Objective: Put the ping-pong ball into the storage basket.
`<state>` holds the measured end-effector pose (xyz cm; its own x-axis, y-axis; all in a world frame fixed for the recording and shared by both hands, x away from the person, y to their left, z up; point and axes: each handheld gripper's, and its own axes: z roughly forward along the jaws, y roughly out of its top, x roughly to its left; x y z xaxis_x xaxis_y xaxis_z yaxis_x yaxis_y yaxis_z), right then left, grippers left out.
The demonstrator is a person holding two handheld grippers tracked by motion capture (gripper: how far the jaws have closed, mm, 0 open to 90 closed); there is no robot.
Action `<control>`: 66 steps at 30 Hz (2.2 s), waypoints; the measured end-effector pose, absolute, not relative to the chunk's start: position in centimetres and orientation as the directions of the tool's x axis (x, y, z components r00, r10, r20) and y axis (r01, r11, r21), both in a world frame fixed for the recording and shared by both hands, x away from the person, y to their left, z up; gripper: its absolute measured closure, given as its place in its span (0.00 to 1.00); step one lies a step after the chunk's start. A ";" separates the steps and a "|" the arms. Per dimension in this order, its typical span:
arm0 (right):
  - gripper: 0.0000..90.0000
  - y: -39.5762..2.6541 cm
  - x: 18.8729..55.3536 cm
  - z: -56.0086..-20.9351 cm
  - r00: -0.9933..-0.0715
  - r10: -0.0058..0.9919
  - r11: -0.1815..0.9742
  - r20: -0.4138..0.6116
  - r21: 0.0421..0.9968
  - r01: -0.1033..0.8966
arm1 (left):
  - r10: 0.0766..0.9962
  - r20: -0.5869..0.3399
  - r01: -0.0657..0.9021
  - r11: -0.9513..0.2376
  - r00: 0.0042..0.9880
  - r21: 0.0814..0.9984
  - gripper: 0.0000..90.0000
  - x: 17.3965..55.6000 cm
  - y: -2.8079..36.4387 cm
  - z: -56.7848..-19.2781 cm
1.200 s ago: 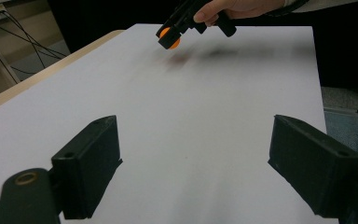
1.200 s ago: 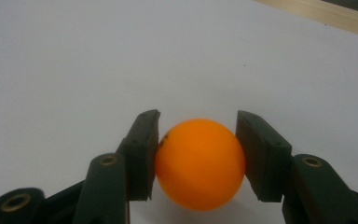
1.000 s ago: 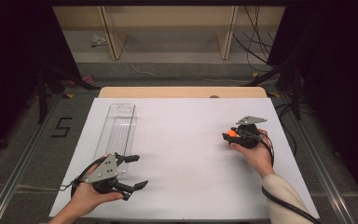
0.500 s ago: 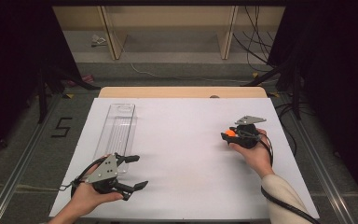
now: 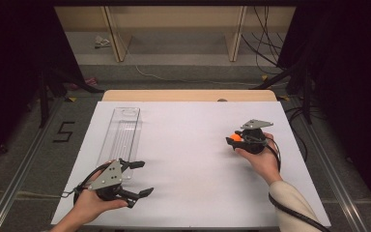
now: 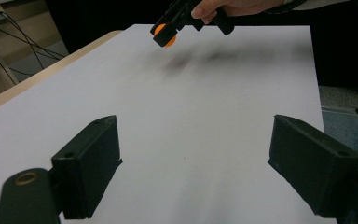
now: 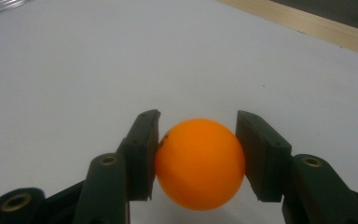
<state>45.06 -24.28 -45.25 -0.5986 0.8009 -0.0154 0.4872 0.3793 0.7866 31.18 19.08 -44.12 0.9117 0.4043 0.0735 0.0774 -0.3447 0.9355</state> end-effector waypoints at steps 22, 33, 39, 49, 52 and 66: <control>0.57 -21.6 44.5 -44.5 -0.651 0.759 0.401 -0.020 0.802 0.443 | 0.402 0.074 0.077 -0.346 0.913 0.935 0.18 31.1 19.0 -44.1; 0.57 -20.5 44.3 -43.9 -0.670 0.742 0.399 -0.018 0.815 0.420 | 0.400 0.074 0.075 -0.346 0.914 0.935 0.18 31.1 19.0 -44.1; 0.57 -19.7 44.2 -43.5 -0.683 0.730 0.401 -0.018 0.821 0.407 | 0.399 0.074 0.075 -0.346 0.914 0.935 0.18 31.1 19.0 -44.1; 0.57 -18.6 44.1 -43.3 -0.698 0.716 0.402 -0.016 0.827 0.393 | 0.396 0.076 0.072 -0.348 0.915 0.935 0.18 31.1 19.0 -44.1; 0.57 -18.3 44.1 -43.3 -0.702 0.712 0.405 -0.016 0.827 0.390 | 0.395 0.077 0.071 -0.347 0.916 0.935 0.18 31.1 19.0 -44.1; 0.57 -16.9 43.9 -43.0 -0.722 0.691 0.410 -0.017 0.832 0.373 | 0.392 0.076 0.071 -0.347 0.917 0.935 0.18 31.0 18.9 -44.1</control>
<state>43.95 -16.94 -42.99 -0.7224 0.6913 -0.0172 0.3726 0.4101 0.8325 31.04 18.93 -44.06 0.9166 0.3925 0.0763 0.0707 -0.3468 0.9353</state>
